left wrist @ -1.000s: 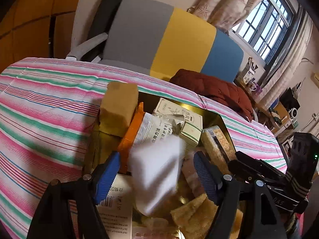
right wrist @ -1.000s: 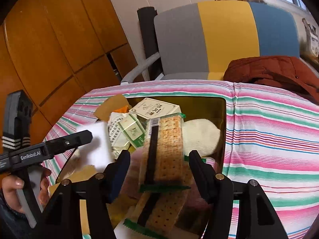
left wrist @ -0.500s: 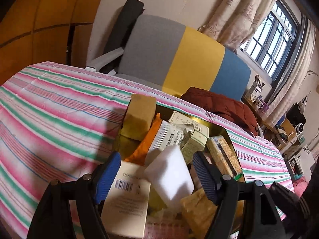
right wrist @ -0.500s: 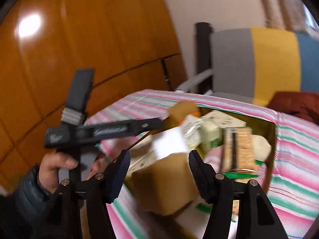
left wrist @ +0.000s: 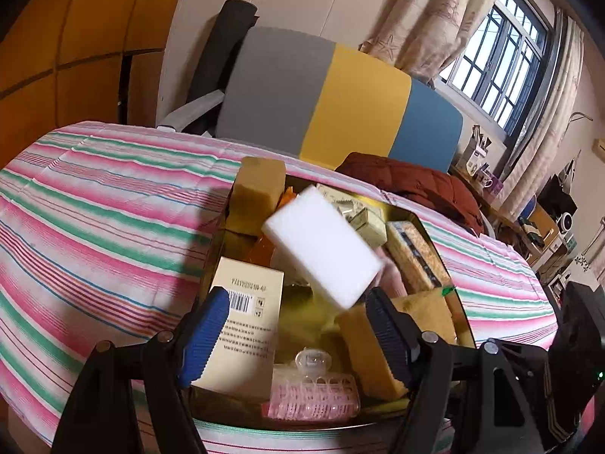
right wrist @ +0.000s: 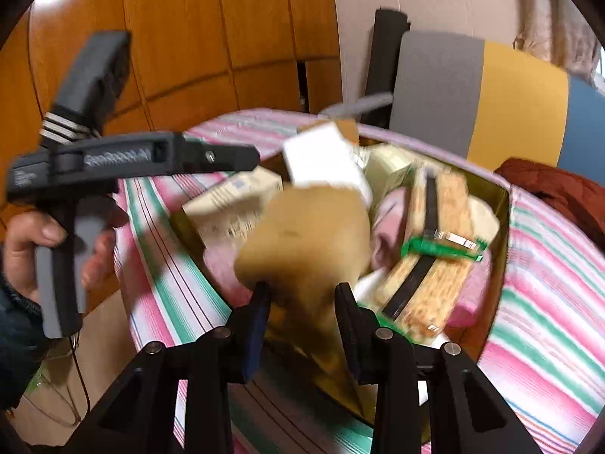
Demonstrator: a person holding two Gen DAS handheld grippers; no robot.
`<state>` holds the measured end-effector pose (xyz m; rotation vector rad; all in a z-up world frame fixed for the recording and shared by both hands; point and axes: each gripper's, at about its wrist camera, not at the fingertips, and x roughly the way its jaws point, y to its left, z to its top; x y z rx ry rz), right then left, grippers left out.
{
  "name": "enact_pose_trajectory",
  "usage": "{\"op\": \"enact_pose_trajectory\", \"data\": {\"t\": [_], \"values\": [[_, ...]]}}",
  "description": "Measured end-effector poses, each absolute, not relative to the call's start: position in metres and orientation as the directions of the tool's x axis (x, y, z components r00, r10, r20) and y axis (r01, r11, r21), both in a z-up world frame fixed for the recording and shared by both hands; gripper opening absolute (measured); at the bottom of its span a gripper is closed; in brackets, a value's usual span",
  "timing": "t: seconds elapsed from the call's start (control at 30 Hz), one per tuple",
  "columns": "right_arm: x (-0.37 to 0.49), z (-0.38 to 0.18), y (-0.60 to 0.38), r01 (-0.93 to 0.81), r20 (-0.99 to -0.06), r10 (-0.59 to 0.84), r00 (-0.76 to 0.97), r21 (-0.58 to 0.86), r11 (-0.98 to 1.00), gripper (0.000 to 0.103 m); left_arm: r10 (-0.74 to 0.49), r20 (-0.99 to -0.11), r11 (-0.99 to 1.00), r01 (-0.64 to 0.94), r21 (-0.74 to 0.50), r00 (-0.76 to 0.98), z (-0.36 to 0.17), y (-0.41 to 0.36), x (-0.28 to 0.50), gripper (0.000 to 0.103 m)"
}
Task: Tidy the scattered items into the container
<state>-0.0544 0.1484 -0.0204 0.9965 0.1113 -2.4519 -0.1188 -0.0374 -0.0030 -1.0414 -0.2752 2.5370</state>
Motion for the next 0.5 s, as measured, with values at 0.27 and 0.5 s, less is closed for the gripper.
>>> {"op": "enact_pose_trajectory", "data": {"t": [0.27,0.5], "values": [[-0.078,-0.022,0.134,0.471,-0.686,-0.403,-0.606,0.099,-0.877,0.036,0.361,-0.655,-0.932,-0.258,-0.253,-0.663,-0.005,-0.033,-0.117,0.075],[-0.075,-0.023,0.158,0.457,-0.669,-0.509,-0.542,0.274,-0.846,0.049,0.347,-0.675,-0.936,-0.283,-0.208,-0.651,-0.009,-0.021,-0.117,0.075]]}}
